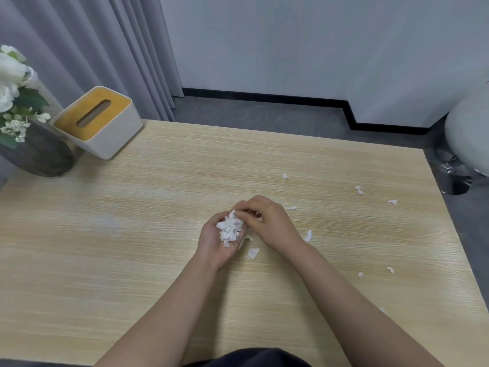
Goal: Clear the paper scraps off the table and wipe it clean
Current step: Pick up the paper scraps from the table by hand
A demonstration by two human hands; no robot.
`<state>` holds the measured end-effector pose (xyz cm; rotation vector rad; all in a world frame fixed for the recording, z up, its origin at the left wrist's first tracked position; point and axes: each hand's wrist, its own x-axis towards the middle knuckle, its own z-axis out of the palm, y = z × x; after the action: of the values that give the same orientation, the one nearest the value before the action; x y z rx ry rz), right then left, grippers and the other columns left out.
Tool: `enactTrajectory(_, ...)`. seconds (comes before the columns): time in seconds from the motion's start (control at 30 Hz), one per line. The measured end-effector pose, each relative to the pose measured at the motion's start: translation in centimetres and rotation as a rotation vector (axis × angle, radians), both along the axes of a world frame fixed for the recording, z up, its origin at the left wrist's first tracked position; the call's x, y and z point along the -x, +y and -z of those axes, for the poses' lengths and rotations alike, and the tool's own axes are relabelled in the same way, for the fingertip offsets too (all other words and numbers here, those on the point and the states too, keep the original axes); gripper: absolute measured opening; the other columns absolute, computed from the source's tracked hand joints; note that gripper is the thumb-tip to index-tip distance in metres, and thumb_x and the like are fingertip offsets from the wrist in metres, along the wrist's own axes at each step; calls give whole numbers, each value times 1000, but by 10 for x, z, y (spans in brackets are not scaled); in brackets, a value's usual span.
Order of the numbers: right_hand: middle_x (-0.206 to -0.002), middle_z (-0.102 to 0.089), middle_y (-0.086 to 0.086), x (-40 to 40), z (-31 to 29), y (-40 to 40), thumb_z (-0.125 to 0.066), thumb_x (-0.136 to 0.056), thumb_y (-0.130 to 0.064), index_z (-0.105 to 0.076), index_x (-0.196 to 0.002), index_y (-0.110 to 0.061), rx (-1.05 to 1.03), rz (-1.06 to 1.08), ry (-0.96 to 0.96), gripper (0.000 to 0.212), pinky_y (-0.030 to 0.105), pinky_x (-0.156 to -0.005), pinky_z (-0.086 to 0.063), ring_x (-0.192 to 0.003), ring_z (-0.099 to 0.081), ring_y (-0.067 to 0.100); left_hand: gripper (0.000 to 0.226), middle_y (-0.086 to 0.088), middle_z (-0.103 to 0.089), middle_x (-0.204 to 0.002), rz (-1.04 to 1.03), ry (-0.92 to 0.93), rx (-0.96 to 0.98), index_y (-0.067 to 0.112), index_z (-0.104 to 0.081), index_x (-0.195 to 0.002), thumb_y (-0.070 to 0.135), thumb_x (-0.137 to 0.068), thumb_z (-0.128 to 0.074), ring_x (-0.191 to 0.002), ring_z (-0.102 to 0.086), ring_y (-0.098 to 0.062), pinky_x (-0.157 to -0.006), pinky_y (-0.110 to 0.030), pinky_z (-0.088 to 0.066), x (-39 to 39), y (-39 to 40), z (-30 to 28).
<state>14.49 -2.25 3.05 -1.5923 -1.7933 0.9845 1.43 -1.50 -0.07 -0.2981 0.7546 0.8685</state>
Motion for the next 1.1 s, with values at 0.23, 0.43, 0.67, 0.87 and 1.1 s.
enactTrajectory(0.23,-95,-65,-5,-43,10,38,-62,-89,-28,-71,-96,-17,33,257,-33,16,12,-69,-39,-81,-55,7,41,-21,-62,-119,35,-16,-16,-10,-64,-109,10,-84,-38,-105,-64,-35,-92,-44,-46,-3,11,7)
enactTrajectory(0.43,-98,-68,6,-91,46,85,-65,-87,-18,-69,-104,-8,99,493,-147,20,22,-76,-38,-86,-57,13,41,-19,-61,-122,40,-20,-29,-10,-65,-108,9,-83,-40,-109,-61,-34,-94,-43,-45,-1,16,13)
enactTrajectory(0.67,-108,-65,14,-106,84,112,-64,-85,-13,-65,-110,-4,191,473,-311,27,26,-77,-40,-99,-59,28,55,-22,-58,-126,20,-71,-57,-9,-61,-115,-9,-60,-69,-117,-55,-36,-85,-54,-51,10,15,18)
enactTrajectory(0.87,-112,-61,15,-104,98,122,-62,-87,-12,-65,-107,-5,209,406,-411,21,31,-80,-42,-102,-57,31,63,-20,-56,-129,-7,-93,-65,-8,-61,-117,-11,-56,-72,-117,-56,-35,-96,-46,-47,23,16,24)
enactTrajectory(1.1,-101,-67,10,-88,84,107,-54,-87,-8,-69,-96,-7,169,448,-321,17,29,-75,-45,-92,-61,26,63,-20,-59,-125,-51,-74,-85,-9,-64,-112,-11,-50,-74,-109,-61,-36,-95,-46,-46,32,7,23)
